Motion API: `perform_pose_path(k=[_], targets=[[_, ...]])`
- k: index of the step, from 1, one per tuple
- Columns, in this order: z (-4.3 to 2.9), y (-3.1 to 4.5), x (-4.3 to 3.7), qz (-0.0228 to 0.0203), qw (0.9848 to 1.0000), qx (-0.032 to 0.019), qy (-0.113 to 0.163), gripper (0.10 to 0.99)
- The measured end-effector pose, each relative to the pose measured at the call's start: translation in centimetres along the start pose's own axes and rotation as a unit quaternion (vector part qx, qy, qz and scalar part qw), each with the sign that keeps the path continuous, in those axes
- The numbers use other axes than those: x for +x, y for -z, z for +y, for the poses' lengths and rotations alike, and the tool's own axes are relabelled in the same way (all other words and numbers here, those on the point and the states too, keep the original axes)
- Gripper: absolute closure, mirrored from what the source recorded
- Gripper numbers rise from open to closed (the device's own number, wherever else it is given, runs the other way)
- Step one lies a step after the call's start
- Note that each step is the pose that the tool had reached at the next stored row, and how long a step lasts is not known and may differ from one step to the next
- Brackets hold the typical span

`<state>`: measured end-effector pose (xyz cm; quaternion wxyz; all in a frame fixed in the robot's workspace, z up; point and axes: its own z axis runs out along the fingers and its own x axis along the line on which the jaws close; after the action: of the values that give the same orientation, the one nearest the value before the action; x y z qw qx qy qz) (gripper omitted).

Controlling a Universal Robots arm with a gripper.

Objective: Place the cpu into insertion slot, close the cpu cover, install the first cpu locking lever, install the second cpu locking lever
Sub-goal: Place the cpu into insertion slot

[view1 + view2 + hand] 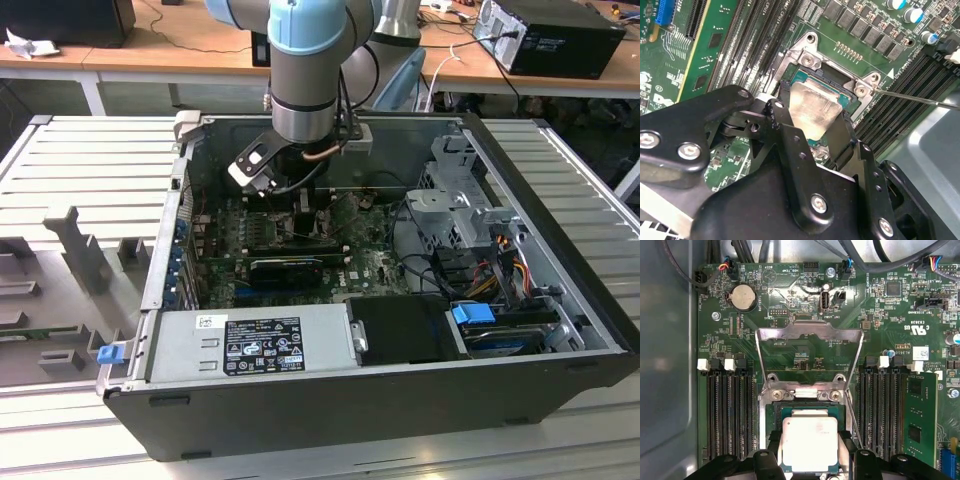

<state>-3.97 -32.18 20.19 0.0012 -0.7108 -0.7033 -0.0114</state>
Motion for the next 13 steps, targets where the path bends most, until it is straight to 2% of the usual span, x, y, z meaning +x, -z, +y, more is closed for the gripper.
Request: perform_pose_path(k=[5,6,7,8,11,13], targets=[[0.00,-0.01,0.00,-0.0001,1.0000,-0.0001,0.000,0.541],[0.01,-0.01,0.00,-0.0001,1.0000,-0.0001,0.000,0.478],[0.01,-0.01,0.02,-0.0001,1.0000,-0.0001,0.000,0.478],[0.16,-0.01,0.32,0.0002,1.0000,0.0000,0.000,0.478],[0.18,-0.04,0.55,0.0007,1.0000,0.0000,0.000,0.478],[0.19,1.01,0.58,-0.0007,1.0000,0.0000,0.000,0.478]])
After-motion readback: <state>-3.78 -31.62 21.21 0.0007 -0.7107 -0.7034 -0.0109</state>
